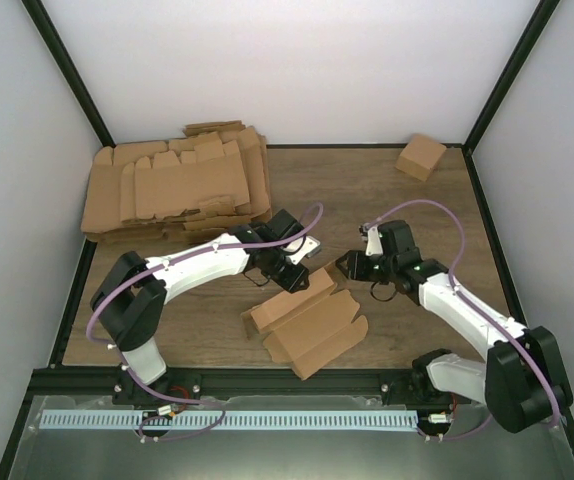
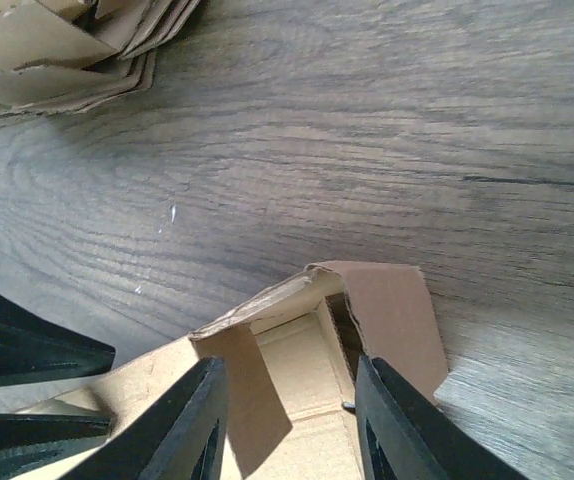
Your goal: Fold the paper box
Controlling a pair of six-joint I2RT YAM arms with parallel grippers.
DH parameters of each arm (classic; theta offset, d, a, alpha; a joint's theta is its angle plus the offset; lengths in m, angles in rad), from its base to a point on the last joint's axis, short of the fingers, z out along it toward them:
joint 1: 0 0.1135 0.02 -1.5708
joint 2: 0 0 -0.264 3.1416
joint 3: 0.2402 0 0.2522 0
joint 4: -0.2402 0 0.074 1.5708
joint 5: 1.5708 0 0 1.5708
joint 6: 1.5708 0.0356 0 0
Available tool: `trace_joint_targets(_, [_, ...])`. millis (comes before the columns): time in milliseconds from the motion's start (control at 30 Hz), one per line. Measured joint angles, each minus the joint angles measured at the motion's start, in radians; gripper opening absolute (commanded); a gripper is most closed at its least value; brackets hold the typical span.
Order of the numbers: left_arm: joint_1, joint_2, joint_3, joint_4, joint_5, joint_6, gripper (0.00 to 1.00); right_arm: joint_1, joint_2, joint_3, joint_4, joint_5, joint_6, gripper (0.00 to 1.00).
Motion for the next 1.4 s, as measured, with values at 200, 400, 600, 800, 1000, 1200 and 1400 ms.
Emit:
trace_joint_targets(200, [0.000,0.000,0.000,0.000,0.001,0.000,0.31,-0.006,-0.051,0.000,-0.021,0.066,0.004,0.39])
trace_joint_targets(400, [0.000,0.000,0.000,0.000,0.002,0.000,0.31,-0.099,-0.019,0.012,-0.029,0.025,0.000,0.47])
trace_joint_targets(600, [0.000,0.000,0.000,0.000,0.002,0.000,0.31,-0.204,0.048,0.058,0.003,-0.074,0.013,0.59])
trace_joint_targets(800, [0.000,0.000,0.000,0.000,0.005,-0.001,0.31,-0.216,0.215,0.142,0.074,-0.163,0.042,0.62])
trace_joint_targets(1000, [0.000,0.002,0.000,0.000,0.008,-0.002,0.31,-0.216,0.367,0.185,0.116,-0.266,0.050,0.62])
trace_joint_targets(1200, [0.000,0.002,0.000,0.003,0.008,-0.013,0.31,-0.216,0.379,0.160,0.134,-0.349,0.054,0.62])
trace_joint_targets(1400, [0.000,0.003,0.000,0.011,0.008,-0.028,0.31,-0.217,0.372,0.079,0.139,-0.369,0.059,0.63])
